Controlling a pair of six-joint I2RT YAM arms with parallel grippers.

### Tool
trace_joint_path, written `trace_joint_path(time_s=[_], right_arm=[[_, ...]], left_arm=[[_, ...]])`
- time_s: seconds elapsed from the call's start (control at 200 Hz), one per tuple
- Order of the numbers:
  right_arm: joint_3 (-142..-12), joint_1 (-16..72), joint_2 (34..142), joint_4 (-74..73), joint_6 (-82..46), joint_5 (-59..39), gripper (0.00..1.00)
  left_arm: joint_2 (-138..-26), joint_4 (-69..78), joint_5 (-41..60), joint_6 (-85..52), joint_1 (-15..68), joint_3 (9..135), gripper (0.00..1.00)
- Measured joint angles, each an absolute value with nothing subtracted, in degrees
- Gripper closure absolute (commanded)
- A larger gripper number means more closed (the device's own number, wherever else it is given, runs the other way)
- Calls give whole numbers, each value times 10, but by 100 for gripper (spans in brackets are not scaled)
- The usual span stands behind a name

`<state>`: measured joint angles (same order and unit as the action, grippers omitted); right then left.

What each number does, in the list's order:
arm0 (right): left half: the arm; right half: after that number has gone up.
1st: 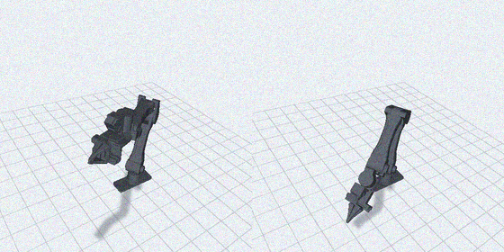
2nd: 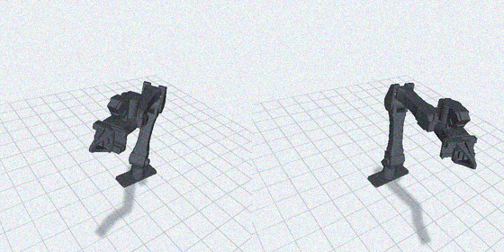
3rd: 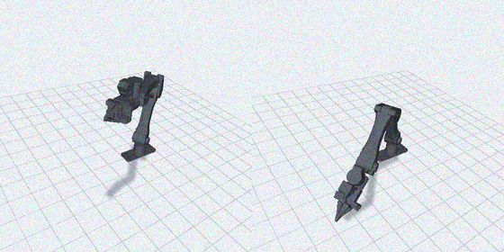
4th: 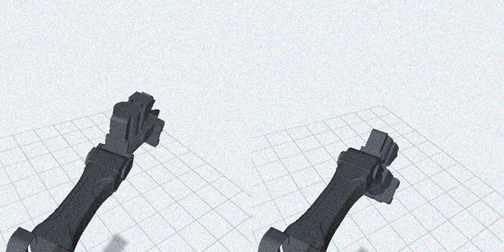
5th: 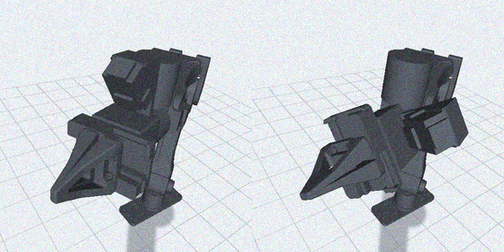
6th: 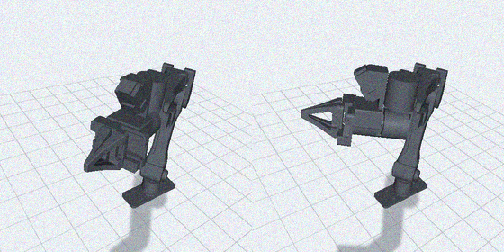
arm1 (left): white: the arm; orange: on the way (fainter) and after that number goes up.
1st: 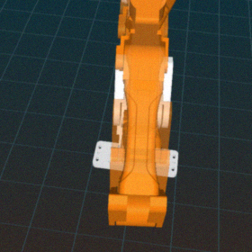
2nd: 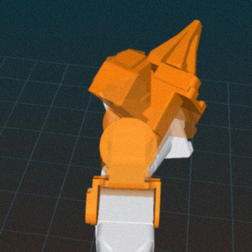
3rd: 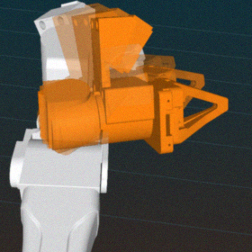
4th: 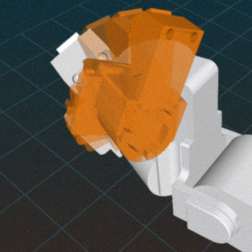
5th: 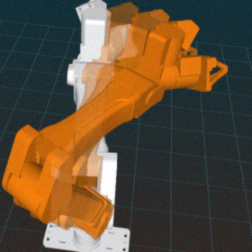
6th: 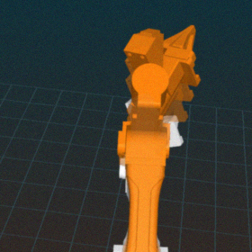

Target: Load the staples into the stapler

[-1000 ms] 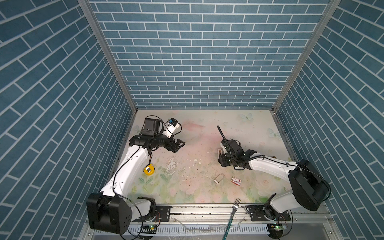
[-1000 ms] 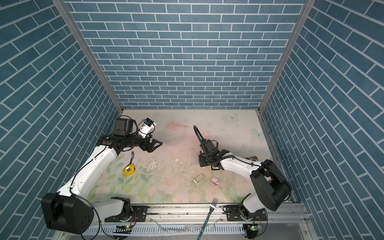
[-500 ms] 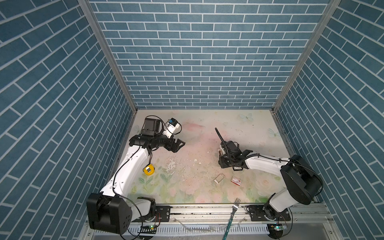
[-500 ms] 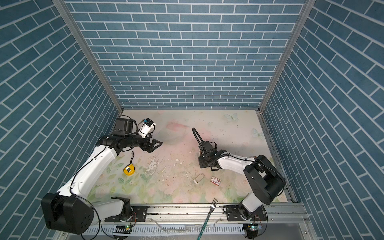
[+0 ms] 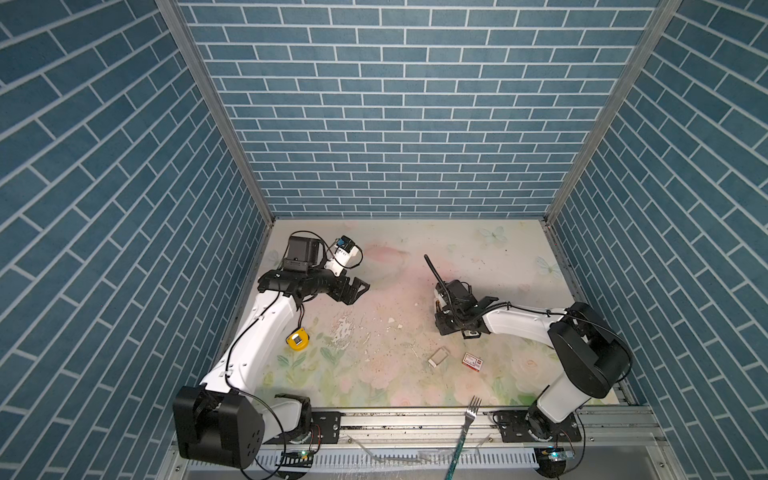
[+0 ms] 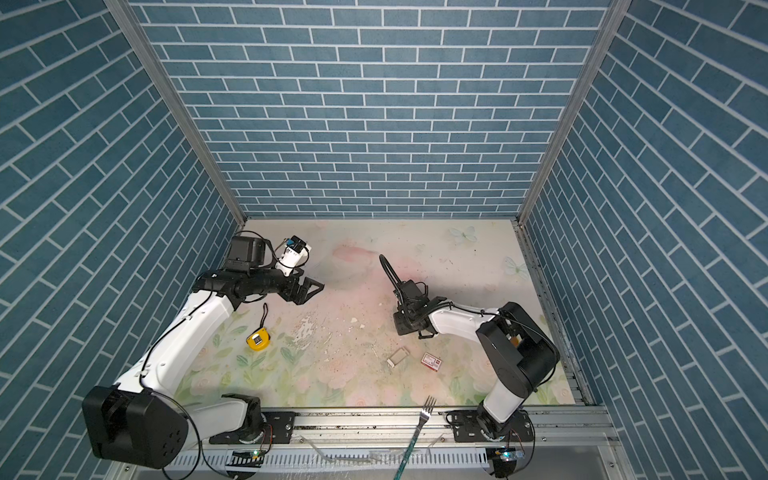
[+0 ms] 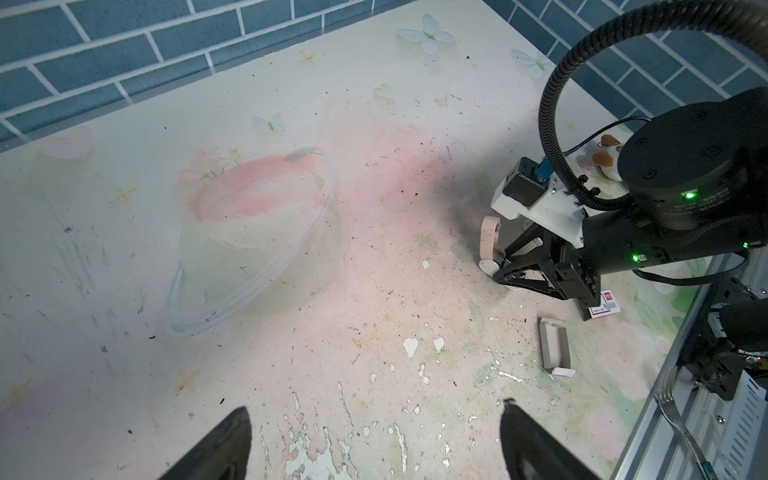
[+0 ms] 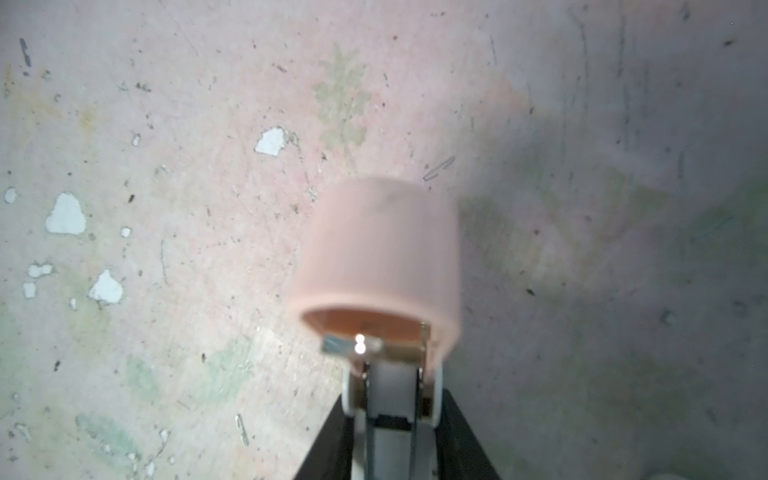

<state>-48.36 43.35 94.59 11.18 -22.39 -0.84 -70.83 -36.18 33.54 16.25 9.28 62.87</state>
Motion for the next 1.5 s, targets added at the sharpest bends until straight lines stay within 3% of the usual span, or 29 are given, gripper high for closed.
trace_joint_path(time_s=[0.78,1.19,1.5], right_arm=[[-629,542,1064,133,-150,-24,71],[-649,574,1082,133,-135,-21,58],[-645,577,1073,145,-136,-1,53]], left_arm=[[-691,-357,357,125,37,629,6],[-683,-350,362,111,22,629,6],[-681,-353,362,112,22,630,6]])
